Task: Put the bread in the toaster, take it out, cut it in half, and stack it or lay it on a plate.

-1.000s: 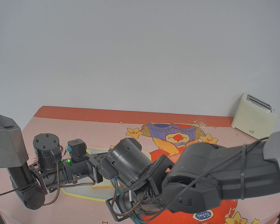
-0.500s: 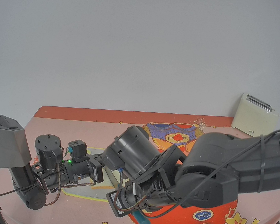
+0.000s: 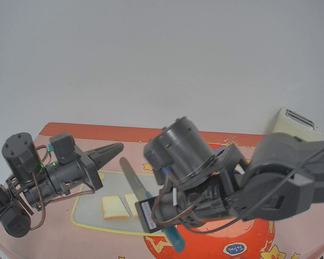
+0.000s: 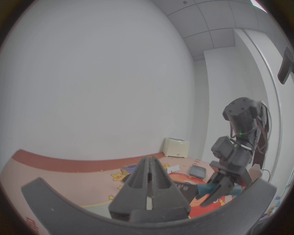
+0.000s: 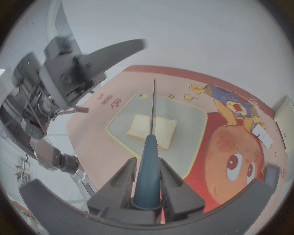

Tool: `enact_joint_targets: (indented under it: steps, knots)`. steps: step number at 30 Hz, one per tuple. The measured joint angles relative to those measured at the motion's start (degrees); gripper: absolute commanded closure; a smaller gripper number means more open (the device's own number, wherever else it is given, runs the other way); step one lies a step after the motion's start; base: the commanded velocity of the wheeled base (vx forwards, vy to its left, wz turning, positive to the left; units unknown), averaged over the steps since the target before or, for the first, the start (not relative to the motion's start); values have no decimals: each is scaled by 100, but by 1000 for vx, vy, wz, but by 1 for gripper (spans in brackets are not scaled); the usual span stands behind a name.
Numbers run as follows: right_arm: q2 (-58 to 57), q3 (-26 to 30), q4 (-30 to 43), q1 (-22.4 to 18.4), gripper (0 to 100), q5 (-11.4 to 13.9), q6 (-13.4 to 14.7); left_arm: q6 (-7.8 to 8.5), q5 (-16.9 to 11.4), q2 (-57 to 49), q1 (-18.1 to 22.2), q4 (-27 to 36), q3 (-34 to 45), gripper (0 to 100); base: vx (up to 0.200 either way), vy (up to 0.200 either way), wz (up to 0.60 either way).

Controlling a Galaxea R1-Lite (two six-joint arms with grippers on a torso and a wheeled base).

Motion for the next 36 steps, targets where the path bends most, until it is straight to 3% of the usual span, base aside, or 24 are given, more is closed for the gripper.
enact_joint_targets:
  steps: [4, 7, 11, 16, 20, 24, 28, 36]
  knots:
    - [-435, 262, -67, -429, 100, -61, 93, 200, -77, -308, 290, -5, 67, 100, 0, 0, 0]
    - [-833, 551, -149, -1044, 100, -158, 154, 339, -468, -502, 489, -5, 106, 100, 0, 0, 0]
    - [-1154, 894, -267, -1723, 100, -295, 191, 413, -925, -681, 599, -5, 218, 100, 0, 0, 0]
    - [-1477, 1607, -881, -2394, 100, -490, 227, 468, -1231, -962, 668, -5, 458, 100, 0, 0, 0]
    - [-1604, 2076, -1564, -2595, 100, -556, 232, 501, -1306, -1097, 684, -7, 513, 100, 0, 0, 0]
    - [-1651, 2528, -2041, -2690, 100, -597, 244, 664, -1330, -1193, 692, -7, 535, 100, 0, 0, 0]
    - [-1576, 2867, -2186, -2803, 100, -833, 257, 917, -1300, -1252, 718, -7, 538, 100, 0, 0, 0]
    - [-1603, 3287, -2283, -2905, 100, -879, 293, 1040, -1291, -1525, 734, -11, 552, 100, 0, 0, 0]
